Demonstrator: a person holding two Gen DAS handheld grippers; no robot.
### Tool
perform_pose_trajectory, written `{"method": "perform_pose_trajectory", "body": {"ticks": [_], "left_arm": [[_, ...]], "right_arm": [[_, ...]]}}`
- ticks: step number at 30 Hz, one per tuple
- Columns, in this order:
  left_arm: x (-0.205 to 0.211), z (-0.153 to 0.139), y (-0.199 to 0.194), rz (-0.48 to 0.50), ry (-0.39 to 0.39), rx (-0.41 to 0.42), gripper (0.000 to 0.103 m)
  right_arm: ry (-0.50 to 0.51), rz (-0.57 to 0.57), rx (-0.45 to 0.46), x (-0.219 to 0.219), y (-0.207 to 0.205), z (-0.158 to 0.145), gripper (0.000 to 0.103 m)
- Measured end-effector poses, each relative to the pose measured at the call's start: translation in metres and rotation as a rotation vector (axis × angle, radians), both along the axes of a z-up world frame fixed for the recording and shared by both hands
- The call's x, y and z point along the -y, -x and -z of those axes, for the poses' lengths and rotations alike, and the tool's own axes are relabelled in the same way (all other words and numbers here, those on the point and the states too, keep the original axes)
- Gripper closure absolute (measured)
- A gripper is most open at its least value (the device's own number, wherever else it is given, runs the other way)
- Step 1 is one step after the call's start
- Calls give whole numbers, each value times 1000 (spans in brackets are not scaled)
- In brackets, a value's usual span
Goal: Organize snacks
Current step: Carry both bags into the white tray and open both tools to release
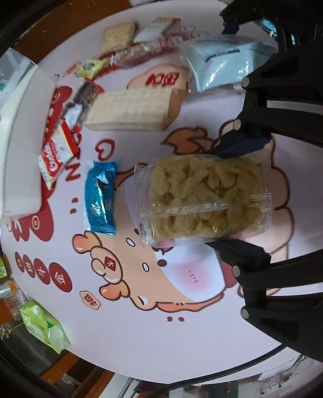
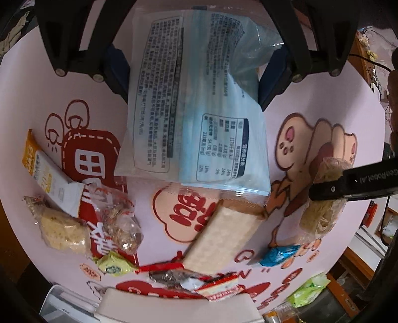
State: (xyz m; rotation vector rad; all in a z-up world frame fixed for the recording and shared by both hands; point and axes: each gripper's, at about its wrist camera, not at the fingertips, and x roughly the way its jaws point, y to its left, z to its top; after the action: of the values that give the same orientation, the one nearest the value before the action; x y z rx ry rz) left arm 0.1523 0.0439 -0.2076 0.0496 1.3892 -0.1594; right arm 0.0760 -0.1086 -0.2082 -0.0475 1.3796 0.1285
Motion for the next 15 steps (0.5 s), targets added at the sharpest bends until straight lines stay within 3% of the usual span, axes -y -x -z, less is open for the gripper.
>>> {"method": "perform_pose_trajectory", "body": {"ticks": [8,15], "left_arm": [[-8,-74,2,46,51,114,46],[-10,-144,-15,144,7,227,45]], "right_arm": [[-22,-11,125,8,1,-59,13],[25,-49,282,4,-27,-134,12]]}}
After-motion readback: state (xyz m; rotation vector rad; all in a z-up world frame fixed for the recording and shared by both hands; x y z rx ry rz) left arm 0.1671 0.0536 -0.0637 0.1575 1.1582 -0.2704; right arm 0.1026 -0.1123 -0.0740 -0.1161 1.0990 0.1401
